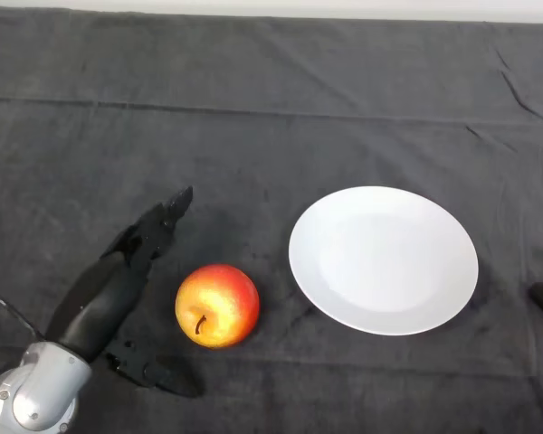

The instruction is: Move the apple to the plate

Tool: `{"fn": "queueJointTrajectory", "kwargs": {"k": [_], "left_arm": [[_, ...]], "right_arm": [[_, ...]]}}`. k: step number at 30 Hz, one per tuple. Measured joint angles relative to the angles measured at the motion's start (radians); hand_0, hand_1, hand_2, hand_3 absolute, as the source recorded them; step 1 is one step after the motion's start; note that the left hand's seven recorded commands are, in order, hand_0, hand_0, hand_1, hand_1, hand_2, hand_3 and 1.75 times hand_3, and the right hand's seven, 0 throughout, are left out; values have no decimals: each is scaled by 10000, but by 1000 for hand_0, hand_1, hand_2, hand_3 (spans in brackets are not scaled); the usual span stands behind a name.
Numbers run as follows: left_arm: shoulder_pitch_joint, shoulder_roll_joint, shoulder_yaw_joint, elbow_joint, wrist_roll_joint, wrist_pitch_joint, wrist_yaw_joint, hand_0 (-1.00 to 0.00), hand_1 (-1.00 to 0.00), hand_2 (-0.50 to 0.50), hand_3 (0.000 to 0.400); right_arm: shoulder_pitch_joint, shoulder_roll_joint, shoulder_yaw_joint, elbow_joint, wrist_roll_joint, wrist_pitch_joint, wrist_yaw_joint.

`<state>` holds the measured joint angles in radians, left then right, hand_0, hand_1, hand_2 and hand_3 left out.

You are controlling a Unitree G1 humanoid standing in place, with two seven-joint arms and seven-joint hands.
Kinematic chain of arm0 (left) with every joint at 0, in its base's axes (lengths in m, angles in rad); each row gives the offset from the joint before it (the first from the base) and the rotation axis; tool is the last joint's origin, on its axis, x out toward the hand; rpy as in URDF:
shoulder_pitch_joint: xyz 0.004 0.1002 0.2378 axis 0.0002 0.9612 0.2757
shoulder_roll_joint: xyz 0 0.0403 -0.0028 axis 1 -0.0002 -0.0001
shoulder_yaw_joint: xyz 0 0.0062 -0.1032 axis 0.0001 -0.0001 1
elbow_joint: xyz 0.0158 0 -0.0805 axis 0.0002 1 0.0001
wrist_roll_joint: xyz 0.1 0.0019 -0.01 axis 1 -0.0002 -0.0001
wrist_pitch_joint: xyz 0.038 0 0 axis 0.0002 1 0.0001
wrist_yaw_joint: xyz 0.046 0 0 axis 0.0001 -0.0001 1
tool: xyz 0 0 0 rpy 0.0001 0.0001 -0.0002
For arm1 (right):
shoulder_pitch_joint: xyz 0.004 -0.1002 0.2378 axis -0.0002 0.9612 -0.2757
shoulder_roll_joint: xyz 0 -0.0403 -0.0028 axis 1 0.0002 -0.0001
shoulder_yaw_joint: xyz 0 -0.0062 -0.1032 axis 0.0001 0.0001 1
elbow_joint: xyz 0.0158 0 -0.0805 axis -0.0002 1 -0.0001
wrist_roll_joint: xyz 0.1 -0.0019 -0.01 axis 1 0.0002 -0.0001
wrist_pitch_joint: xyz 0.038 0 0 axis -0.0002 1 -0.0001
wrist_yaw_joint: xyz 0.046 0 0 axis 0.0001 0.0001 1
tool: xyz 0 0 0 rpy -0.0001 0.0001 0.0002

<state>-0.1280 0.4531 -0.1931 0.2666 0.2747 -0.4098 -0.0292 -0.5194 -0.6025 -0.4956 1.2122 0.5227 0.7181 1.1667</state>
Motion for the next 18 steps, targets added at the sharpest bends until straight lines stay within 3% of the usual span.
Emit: {"fn": "queueJointTrajectory", "kwargs": {"k": [10, 11, 12, 13, 14, 15, 16, 17, 18], "left_arm": [[-81, -43, -356, 1, -35, 199, -241, 0, 0, 0, 0], [-96, -45, -356, 1, -36, 209, -241, 0, -31, 16, 13], [-114, -52, -356, 2, -37, 219, -240, 0, -133, 67, 53], [-137, -67, -356, 2, -39, 224, -238, 0, -306, 153, 122], [-160, -90, -356, 2, -40, 228, -235, -4, -353, 175, 141], [-187, -117, -356, 3, -41, 229, -231, -549, -612, 31, 245], [-220, -145, -356, 3, -43, 229, -217, -859, -761, -49, 344], [-244, -170, -356, 4, -46, 229, -174, -1000, -1000, 0, 400], [-259, -195, -356, 4, -47, 229, -135, -1000, -1000, 0, 400]], "right_arm": [[0, 0, 0, 0, 0, 0, -16], [0, 0, 0, 0, 0, 0, -17], [0, 0, 0, 0, 0, 0, -18], [0, 0, 0, 0, 0, 0, -19], [0, 0, 0, 0, 0, 0, -21], [0, 0, 0, 0, 0, 0, -22], [0, 0, 0, 0, 1, 0, -23], [0, 0, 0, 0, 1, 0, -23], [0, 0, 0, -1, 1, 0, -24]]}}
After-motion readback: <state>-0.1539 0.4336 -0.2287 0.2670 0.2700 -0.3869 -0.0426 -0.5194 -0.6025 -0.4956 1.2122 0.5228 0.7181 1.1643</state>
